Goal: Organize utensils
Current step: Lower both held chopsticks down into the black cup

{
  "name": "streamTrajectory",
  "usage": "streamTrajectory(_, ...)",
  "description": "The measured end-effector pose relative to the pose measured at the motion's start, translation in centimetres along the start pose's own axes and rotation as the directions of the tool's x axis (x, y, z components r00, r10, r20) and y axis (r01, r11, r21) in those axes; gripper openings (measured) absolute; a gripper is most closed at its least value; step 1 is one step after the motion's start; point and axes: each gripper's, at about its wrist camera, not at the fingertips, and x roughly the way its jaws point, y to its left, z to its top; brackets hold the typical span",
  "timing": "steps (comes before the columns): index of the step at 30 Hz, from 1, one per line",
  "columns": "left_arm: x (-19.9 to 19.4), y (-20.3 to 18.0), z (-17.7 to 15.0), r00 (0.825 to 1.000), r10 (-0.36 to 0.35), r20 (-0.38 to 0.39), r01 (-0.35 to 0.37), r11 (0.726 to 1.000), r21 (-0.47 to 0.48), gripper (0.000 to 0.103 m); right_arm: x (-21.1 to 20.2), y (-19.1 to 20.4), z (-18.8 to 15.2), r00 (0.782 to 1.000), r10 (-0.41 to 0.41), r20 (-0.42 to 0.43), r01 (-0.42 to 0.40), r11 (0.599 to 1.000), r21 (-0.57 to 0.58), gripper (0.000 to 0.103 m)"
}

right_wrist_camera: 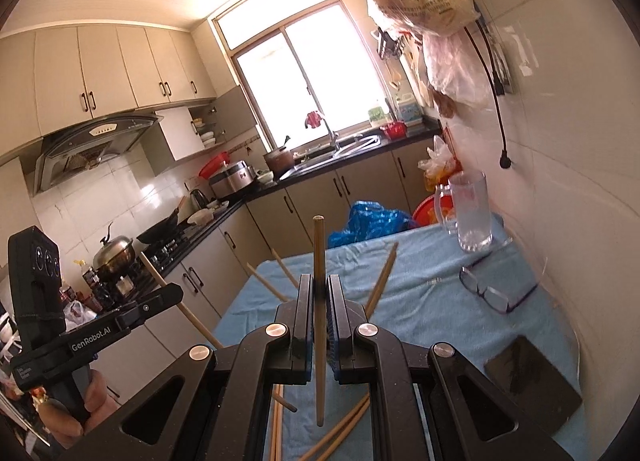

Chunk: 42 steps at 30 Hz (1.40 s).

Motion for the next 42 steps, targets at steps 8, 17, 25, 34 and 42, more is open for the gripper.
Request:
streamTrajectory(8, 0.2, -0.1, 5.0, 0.998, 0.001, 0.064, -0.001, 1.0, 0.005, 0.006, 1.0, 0.2, 3.5, 0.999, 0.0, 0.055, 0.0, 1.0, 0.009, 0.007)
streamTrajectory(17, 5.3, 0.6, 6.5, 0.999, -0.004, 0.033, 0.005, 0.999, -0.033, 0.006, 4.4, 0.1, 6.2, 0.996, -0.044, 0.078, 0.045, 0.999, -0.012, 0.007)
streamTrajectory(25, 10.5, 2.6, 3.4, 0.998, -0.005, -0.061, 0.0, 0.997, -0.073, 0.006, 9.1, -1.7, 4.7, 0.998, -0.065, -0.009, 0.065, 0.998, 0.002, 0.007)
streamTrajectory(34, 12.4, 3.9, 0.6, 0.994, 0.014, -0.111, -0.024, 0.996, -0.085, 0.006, 11.5, -2.0, 1.3, 0.993, -0.069, -0.099, 0.067, 0.998, -0.017, 0.008)
streamTrajectory(42, 10.6, 3.7, 0.7, 0.997, 0.017, -0.079, -0.023, 0.997, -0.078, 0.012, 10.0, -1.8, 1.4, 0.994, -0.076, -0.079, 0.073, 0.997, -0.032, 0.01)
